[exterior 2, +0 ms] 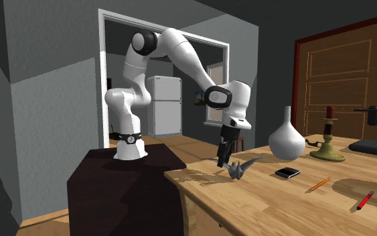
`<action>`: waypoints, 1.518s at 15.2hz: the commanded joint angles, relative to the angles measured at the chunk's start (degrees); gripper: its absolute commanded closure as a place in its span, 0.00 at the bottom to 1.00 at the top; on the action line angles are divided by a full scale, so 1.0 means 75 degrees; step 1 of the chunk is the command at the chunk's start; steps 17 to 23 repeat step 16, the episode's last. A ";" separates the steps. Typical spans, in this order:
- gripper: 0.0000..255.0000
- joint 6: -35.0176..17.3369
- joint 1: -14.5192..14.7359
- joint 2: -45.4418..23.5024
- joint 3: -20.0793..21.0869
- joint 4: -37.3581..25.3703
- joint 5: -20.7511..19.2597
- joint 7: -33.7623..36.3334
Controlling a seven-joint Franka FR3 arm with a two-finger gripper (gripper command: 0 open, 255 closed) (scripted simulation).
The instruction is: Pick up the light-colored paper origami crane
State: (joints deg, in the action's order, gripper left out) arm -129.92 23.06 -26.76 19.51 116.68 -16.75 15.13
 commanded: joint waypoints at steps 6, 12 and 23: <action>1.00 0.0482 -0.0101 0.0499 0.0145 -0.0019 0.0260 -0.0185; 1.00 0.0956 -0.0177 0.0933 0.0255 -0.0097 0.0490 -0.0356; 1.00 0.1131 -0.0200 0.1080 0.0287 -0.0139 0.0569 -0.0416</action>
